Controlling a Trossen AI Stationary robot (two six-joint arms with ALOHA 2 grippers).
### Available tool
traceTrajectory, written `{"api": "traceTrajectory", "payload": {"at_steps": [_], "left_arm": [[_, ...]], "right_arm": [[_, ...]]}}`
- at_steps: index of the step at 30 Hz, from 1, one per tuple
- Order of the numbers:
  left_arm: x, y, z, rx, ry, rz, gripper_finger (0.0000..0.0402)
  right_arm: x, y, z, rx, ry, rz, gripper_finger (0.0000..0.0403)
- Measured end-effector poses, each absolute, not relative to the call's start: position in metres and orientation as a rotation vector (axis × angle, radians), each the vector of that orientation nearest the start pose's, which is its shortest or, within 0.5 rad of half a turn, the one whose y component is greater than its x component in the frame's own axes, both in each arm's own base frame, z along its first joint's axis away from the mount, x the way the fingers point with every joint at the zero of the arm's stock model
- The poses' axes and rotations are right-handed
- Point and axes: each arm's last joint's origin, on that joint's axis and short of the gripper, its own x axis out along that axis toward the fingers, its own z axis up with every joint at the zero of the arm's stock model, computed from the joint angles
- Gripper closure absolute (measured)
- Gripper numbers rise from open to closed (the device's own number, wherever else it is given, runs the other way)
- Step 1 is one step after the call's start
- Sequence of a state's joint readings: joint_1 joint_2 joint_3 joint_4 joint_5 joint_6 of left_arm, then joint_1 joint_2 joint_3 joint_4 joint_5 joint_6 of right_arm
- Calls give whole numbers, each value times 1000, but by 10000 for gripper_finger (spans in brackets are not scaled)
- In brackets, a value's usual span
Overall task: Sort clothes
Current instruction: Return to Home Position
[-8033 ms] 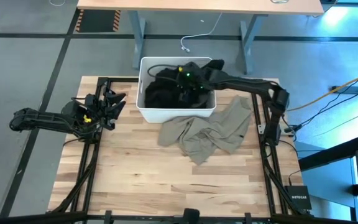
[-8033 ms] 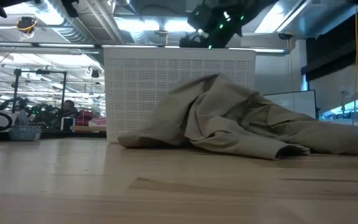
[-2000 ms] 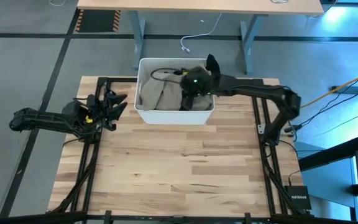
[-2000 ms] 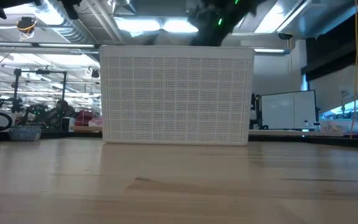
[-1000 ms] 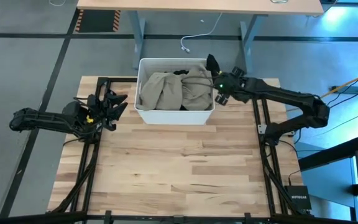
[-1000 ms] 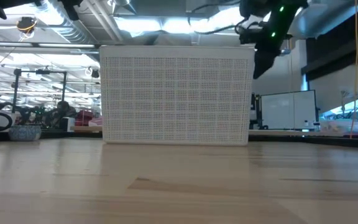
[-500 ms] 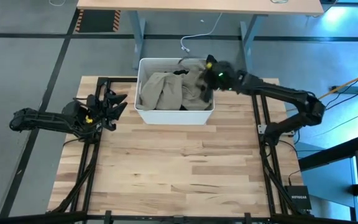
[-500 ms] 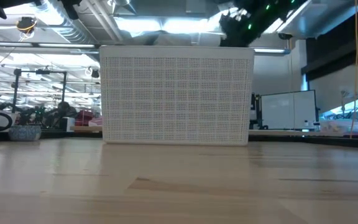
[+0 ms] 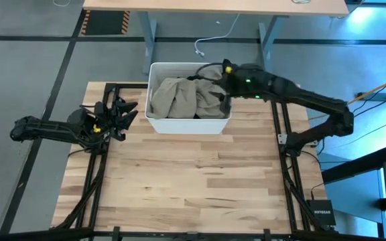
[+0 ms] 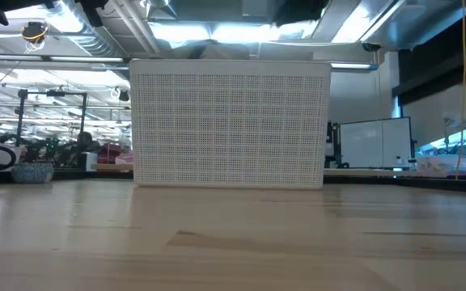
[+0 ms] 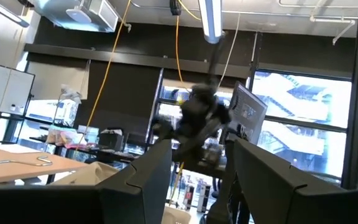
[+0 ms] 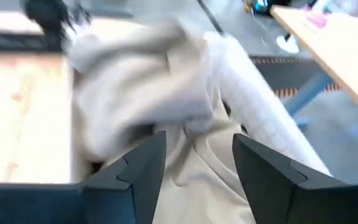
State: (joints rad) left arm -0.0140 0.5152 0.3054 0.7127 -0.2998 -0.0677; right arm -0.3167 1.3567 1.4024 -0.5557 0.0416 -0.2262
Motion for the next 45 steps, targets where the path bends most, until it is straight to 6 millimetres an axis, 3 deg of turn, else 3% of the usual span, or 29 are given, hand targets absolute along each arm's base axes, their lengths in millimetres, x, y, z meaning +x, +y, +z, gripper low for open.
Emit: {"api": "traceTrajectory", "payload": {"at_steps": [2, 6, 11, 16, 23, 28, 33, 38, 41, 45], "left_arm": [[126, 6, 287, -130, -501, 253, 231], [129, 6, 284, -116, -465, 237, 231], [132, 6, 277, -93, -383, 239, 231], [134, 4, 279, -76, -275, 189, 231], [145, 4, 278, -102, -101, 192, 231], [147, 4, 277, -71, -87, 194, 231], [146, 4, 278, -70, -101, 188, 231], [147, 2, 276, -45, -82, 125, 234], [147, 1, 272, -14, -75, 87, 257], [145, 1, 264, 14, -78, 91, 305]], "right_arm": [[266, -74, 404, -147, 517, -253, 199], [241, -40, 423, -126, 488, -160, 199], [208, -14, 415, -67, 472, -137, 199], [174, 1, 384, -18, 410, -121, 199], [139, 14, 319, 57, 291, -54, 199], [127, 19, 269, 93, 235, -14, 206], [123, 22, 228, 100, 149, 35, 260], [120, 23, 202, 103, 96, 90, 344], [119, 22, 195, 76, 90, 79, 389], [117, 18, 197, 60, 69, 58, 381]]}}
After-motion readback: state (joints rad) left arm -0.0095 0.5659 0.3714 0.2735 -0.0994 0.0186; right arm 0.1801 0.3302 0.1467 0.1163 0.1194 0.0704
